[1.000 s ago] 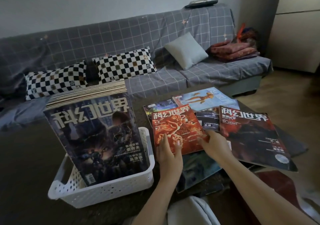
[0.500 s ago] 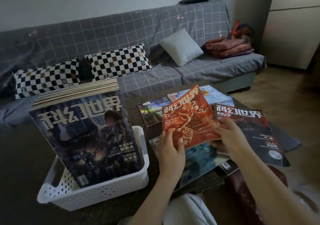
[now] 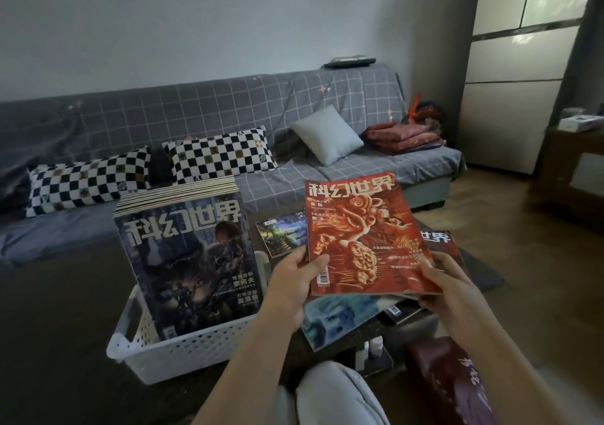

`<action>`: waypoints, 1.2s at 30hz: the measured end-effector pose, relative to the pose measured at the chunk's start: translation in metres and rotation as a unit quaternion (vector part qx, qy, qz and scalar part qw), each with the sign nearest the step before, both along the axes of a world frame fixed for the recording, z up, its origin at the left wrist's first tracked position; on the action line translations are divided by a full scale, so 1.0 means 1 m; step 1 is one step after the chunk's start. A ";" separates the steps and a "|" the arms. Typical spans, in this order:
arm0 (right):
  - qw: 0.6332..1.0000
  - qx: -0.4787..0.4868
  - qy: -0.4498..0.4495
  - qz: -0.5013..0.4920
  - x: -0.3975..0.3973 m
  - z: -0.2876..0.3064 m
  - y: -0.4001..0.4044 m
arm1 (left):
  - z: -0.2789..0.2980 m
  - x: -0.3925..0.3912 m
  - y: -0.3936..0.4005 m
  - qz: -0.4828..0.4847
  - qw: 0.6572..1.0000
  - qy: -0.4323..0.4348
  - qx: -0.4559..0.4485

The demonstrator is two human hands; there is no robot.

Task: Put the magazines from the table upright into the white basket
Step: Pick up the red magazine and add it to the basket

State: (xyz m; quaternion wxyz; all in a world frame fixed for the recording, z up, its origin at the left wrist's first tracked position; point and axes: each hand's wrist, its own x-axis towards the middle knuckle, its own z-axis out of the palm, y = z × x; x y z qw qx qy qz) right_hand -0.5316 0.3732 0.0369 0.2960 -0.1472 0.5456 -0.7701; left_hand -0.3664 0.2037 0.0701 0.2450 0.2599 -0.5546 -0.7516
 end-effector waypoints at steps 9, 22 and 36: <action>0.991 -0.066 0.058 0.097 0.062 0.035 -0.038 | 0.027 0.094 -0.018 0.073 0.989 0.058 -0.115; 0.979 -0.030 0.130 0.154 0.139 0.052 -0.143 | 0.015 0.188 -0.086 0.160 0.982 0.080 -0.068; 0.982 0.032 0.149 0.115 0.158 0.008 -0.194 | -0.024 0.194 -0.117 0.326 0.935 -0.066 -0.121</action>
